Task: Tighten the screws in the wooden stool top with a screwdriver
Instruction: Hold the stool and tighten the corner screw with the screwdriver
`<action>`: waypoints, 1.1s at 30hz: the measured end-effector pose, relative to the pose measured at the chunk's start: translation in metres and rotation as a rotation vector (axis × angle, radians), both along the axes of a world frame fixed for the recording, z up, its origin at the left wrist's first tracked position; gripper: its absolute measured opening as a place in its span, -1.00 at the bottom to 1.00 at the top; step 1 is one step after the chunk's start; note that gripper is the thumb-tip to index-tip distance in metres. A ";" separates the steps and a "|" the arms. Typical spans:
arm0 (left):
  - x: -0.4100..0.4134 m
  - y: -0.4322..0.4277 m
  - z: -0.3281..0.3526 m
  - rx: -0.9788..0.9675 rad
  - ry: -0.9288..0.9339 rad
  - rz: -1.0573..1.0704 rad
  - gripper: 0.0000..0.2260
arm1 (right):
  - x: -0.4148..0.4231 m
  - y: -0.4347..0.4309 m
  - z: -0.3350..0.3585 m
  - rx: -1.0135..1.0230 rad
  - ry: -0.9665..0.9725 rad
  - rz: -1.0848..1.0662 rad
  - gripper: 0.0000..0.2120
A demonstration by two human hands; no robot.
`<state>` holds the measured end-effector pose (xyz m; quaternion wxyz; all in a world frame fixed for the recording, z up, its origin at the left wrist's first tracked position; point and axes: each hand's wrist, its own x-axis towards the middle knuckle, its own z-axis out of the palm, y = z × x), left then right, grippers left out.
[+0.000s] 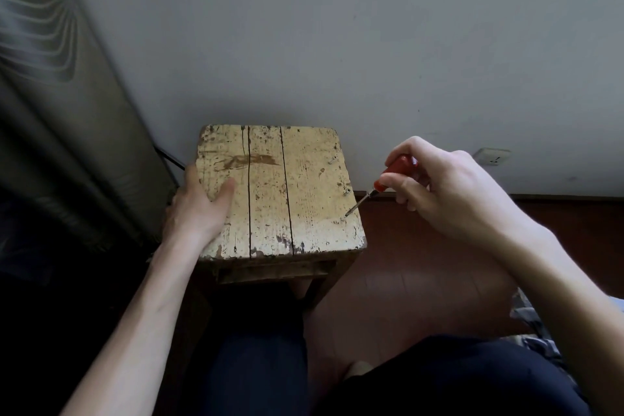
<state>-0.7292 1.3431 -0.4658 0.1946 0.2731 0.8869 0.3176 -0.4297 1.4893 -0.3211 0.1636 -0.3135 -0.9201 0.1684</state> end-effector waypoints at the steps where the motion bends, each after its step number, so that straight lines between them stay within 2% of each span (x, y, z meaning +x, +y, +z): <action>1: 0.000 0.000 0.000 0.004 -0.004 0.001 -0.20 | -0.001 -0.001 -0.001 0.010 0.001 -0.015 -0.79; 4: 0.001 0.001 -0.001 0.030 -0.001 0.005 -0.23 | -0.007 -0.005 -0.004 0.101 0.015 -0.089 -0.59; 6: 0.001 0.001 -0.002 0.033 -0.001 0.004 -0.23 | -0.012 -0.009 -0.006 0.160 0.034 -0.130 -0.55; 9: 0.000 0.001 -0.003 0.025 -0.011 -0.001 -0.20 | -0.017 -0.014 -0.008 0.235 0.051 -0.147 -0.57; 11: 0.000 0.001 -0.003 0.022 -0.010 0.005 -0.19 | -0.019 -0.016 -0.010 0.255 0.047 -0.119 -0.67; 13: 0.001 0.001 -0.003 0.017 0.003 0.008 -0.19 | -0.020 -0.017 -0.010 0.158 0.043 -0.034 -0.78; 16: 0.001 0.001 -0.002 0.024 0.006 0.010 -0.20 | -0.018 -0.014 -0.005 -0.024 0.005 0.077 -0.83; 19: 0.001 0.001 -0.001 0.039 0.001 0.004 -0.22 | -0.014 -0.008 0.006 -0.081 -0.037 0.165 -0.78; 23: 0.002 0.000 0.000 0.052 0.008 -0.002 -0.22 | -0.010 -0.005 0.013 -0.048 -0.038 0.204 -0.78; 28: 0.002 -0.001 0.000 0.046 0.012 -0.004 -0.21 | -0.007 -0.006 0.011 0.014 -0.012 0.162 -0.83; 33: 0.001 -0.001 -0.001 0.046 0.011 -0.003 -0.21 | -0.011 -0.008 0.002 0.106 -0.014 0.035 -0.66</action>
